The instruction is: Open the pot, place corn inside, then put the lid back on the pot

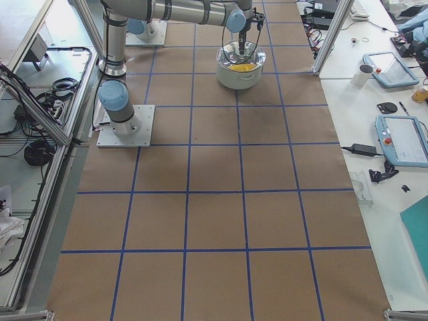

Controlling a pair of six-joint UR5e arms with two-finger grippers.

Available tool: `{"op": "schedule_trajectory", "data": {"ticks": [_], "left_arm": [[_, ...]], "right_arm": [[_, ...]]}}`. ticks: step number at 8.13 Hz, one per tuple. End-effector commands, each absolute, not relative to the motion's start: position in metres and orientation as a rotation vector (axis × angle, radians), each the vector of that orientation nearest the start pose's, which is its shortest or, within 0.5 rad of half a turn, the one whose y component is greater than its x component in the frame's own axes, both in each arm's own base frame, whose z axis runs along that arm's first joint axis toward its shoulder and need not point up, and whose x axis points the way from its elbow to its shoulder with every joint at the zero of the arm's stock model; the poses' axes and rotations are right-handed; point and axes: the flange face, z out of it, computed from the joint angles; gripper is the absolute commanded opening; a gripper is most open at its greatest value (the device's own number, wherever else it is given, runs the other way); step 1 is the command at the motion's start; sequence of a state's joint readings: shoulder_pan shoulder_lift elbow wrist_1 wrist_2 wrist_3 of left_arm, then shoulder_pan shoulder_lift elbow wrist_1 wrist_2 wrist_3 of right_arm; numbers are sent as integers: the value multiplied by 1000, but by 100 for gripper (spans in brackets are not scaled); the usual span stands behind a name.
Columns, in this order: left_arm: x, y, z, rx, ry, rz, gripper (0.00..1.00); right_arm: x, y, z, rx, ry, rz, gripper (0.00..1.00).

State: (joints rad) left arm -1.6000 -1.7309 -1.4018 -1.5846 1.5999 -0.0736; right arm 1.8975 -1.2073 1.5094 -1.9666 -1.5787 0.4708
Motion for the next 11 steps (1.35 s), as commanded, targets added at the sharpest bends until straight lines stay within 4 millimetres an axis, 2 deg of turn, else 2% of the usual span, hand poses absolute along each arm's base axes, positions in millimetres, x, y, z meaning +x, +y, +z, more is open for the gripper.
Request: {"op": "schedule_trajectory", "data": {"ticks": [1, 11], "left_arm": [[-147, -555, 485, -67, 3111, 7, 100], [-142, -557, 483, -65, 3067, 8, 100]], "right_arm": [[329, -558, 354, 231, 3097, -139, 11], [332, -557, 352, 281, 3067, -112, 11]]}}
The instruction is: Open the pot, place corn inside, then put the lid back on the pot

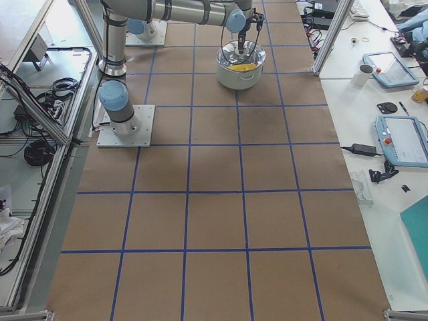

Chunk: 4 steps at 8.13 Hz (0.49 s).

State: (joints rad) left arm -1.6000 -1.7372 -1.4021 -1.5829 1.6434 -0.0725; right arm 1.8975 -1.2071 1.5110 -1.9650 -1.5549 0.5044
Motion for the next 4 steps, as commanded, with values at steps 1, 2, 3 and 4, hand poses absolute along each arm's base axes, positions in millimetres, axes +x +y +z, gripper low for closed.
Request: {"op": "schedule_trajectory", "data": {"ticks": [1, 2, 3, 4], "left_arm": [[-142, -557, 483, -65, 3067, 8, 100], [-142, -557, 482, -65, 3065, 11, 100], [-142, -557, 482, -65, 3065, 11, 100], [-142, -557, 482, -68, 3065, 11, 100]], "right_arm": [[332, -557, 353, 279, 3066, -113, 11], [332, -557, 352, 272, 3067, -111, 11], [332, -557, 351, 270, 3068, -109, 11], [331, -557, 352, 270, 3071, -106, 11]]}}
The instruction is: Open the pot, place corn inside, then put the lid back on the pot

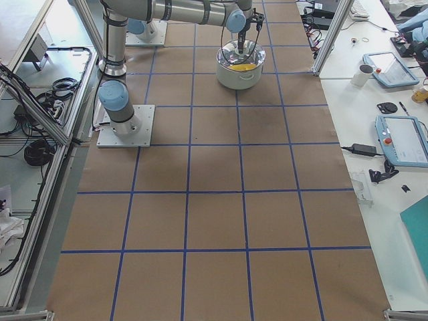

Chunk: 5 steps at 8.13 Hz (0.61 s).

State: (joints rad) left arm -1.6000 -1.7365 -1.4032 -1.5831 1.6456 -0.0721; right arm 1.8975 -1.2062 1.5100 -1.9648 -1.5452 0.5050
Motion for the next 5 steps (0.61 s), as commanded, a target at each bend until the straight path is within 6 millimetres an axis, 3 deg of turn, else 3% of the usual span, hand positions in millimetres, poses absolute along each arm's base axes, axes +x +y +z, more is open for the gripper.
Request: {"op": "schedule_trajectory", "data": {"ticks": [1, 5], "left_arm": [[-142, -557, 482, -65, 3065, 11, 100], [-142, -557, 479, -65, 3065, 15, 100]], "right_arm": [[332, -556, 351, 268, 3072, -99, 10], [331, -554, 351, 280, 3075, -78, 10]]}}
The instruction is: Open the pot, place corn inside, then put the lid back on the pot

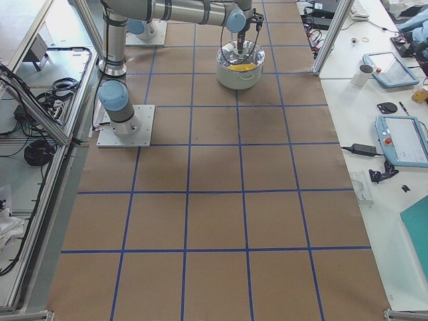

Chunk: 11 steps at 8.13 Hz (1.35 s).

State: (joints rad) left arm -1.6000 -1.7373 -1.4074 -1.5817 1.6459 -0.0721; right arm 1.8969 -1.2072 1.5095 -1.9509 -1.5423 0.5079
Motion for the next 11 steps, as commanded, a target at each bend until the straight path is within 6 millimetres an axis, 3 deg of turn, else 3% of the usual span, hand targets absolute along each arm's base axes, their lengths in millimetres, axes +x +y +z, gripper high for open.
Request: {"op": "schedule_trajectory", "data": {"ticks": [1, 4, 6, 7, 8, 9, 10, 11], "left_arm": [[-142, -557, 478, -67, 3065, 18, 100], [-142, -557, 478, -65, 3065, 18, 100], [-142, -557, 478, -65, 3065, 18, 100], [-142, -557, 478, -65, 3065, 18, 100], [-142, -557, 478, -65, 3065, 18, 100], [-142, -557, 478, -65, 3065, 18, 100], [-142, -557, 478, -65, 3065, 18, 100], [-142, -557, 478, -65, 3065, 18, 100]], "right_arm": [[331, -555, 351, 282, 3074, -75, 10], [331, -555, 349, 275, 3075, -75, 11], [331, -555, 349, 275, 3075, -75, 20], [331, -555, 349, 278, 3077, -74, 34], [330, -555, 349, 257, 3082, -76, 62], [331, -555, 349, 257, 3080, -75, 75], [331, -555, 349, 266, 3080, -75, 100], [331, -555, 349, 266, 3078, -74, 100]]}}
